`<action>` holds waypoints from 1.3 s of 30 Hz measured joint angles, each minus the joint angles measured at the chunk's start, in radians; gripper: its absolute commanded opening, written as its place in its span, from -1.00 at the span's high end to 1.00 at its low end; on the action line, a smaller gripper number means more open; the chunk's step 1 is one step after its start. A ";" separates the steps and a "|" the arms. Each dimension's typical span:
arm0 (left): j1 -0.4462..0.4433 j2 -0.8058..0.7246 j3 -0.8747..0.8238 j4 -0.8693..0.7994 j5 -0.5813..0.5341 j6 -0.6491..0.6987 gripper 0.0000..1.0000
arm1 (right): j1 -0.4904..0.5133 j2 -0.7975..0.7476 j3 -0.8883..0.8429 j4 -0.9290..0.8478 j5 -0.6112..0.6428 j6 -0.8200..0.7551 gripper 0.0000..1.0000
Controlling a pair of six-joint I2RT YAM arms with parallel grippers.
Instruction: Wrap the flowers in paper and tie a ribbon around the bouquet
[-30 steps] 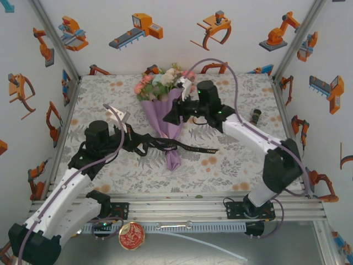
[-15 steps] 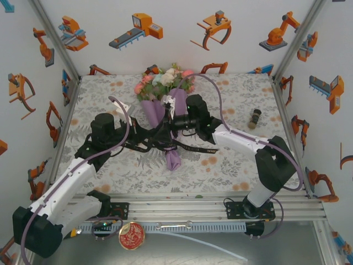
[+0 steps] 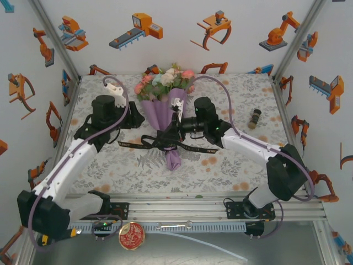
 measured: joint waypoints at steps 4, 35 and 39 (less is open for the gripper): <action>0.021 0.190 0.027 -0.087 -0.011 0.083 0.14 | 0.000 -0.024 -0.029 -0.041 0.002 -0.015 1.00; 0.002 0.083 0.039 -0.124 0.011 -0.455 1.00 | 0.000 0.011 0.011 -0.140 0.256 0.056 1.00; -0.238 -0.061 -0.116 -0.038 -0.023 -0.790 1.00 | -0.002 0.071 0.051 -0.149 0.380 0.106 1.00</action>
